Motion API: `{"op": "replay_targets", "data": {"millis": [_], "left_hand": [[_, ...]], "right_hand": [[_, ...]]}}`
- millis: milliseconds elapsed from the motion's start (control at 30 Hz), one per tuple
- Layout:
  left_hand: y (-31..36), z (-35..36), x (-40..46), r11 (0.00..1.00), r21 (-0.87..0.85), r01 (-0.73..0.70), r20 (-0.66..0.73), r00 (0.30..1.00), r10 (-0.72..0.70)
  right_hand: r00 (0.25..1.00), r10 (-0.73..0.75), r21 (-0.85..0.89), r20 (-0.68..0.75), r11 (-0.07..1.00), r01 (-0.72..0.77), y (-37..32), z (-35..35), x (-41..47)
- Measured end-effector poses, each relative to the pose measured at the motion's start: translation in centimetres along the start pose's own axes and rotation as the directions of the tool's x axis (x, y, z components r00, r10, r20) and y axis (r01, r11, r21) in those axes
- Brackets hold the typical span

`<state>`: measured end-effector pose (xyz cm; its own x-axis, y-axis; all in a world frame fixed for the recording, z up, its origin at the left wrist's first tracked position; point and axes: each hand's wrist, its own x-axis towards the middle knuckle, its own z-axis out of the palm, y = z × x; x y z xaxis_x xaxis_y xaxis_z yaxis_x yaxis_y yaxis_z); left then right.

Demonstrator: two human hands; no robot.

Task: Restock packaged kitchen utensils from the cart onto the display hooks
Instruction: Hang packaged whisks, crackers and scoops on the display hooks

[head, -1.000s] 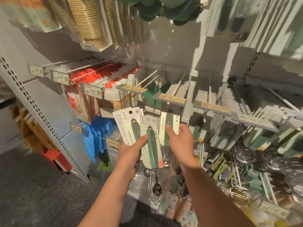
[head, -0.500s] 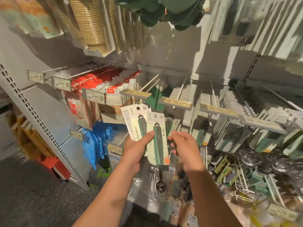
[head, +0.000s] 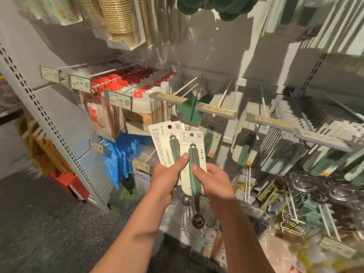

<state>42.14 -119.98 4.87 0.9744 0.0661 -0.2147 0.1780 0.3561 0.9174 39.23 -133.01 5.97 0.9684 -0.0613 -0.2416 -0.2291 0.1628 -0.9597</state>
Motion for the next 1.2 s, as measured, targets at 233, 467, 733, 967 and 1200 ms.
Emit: {"op": "replay_targets", "data": {"millis": [233,467,733,967,1200], "left_hand": [[0.1,-1.0,0.3,1.0,-0.025,0.011,-0.039,0.999,-0.012],[0.1,-2.1,0.8,0.999,-0.039,0.028,-0.084,0.996,-0.031],[0.9,-2.2,0.9,0.999,0.018,-0.042,-0.039,0.998,0.043],[1.3,-1.9,0.7,0.997,0.058,-0.045,-0.047,0.998,0.048],[1.2,-1.3,0.6,0.996,0.063,-0.063,-0.028,0.998,0.065]], "right_hand": [[0.998,-0.057,0.008,-0.04,0.998,0.057,0.3,0.1,-0.1],[0.973,-0.161,-0.065,-0.166,0.986,0.152,1.0,0.6,0.3],[0.94,-0.223,0.046,-0.257,0.969,0.243,0.3,1.3,0.8],[0.892,-0.232,-0.01,-0.387,0.969,0.247,0.1,0.9,2.5],[0.878,-0.244,-0.151,-0.412,0.968,0.199,-1.4,0.1,4.9]]}}
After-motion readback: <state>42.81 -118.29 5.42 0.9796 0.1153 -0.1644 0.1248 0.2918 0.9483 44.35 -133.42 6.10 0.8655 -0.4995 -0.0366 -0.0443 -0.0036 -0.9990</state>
